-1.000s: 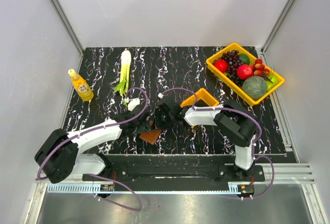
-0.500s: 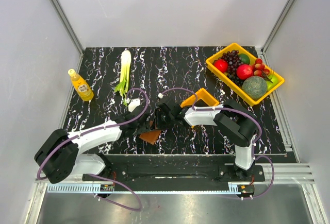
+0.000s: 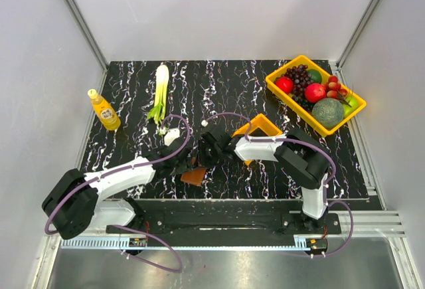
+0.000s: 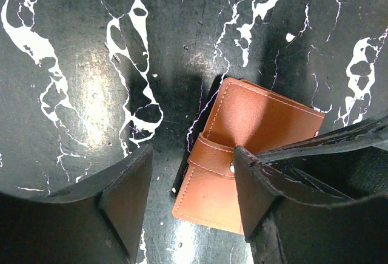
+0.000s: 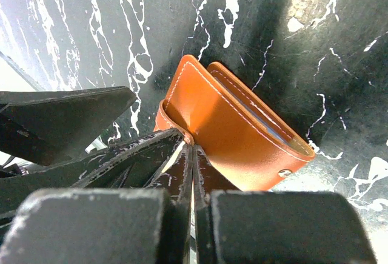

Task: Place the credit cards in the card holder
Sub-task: Close the card holder at the center of the board.

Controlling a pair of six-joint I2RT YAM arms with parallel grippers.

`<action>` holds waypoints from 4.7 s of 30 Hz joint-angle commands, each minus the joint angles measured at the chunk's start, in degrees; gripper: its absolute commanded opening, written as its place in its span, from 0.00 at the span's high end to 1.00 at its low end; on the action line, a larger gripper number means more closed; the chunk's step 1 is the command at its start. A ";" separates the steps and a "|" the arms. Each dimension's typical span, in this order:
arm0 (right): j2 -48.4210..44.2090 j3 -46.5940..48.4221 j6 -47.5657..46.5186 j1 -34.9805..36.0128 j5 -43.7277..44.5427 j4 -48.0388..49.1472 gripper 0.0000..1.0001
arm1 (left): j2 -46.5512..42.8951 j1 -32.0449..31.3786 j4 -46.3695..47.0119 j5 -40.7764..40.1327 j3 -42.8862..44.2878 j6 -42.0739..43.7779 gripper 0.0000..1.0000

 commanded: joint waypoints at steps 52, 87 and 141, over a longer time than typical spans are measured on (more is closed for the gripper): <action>5.21 11.62 -5.93 4.58 18.96 -19.65 0.99 | -6.85 0.17 -2.31 1.82 -2.35 -3.25 0.36; 5.47 11.35 -6.36 4.49 18.43 -18.78 0.99 | -9.29 -1.32 -6.25 -3.18 -1.30 -4.41 0.36; 5.21 10.56 -6.28 4.32 17.73 -18.43 0.98 | 0.36 1.49 0.76 -0.82 0.91 -0.53 0.35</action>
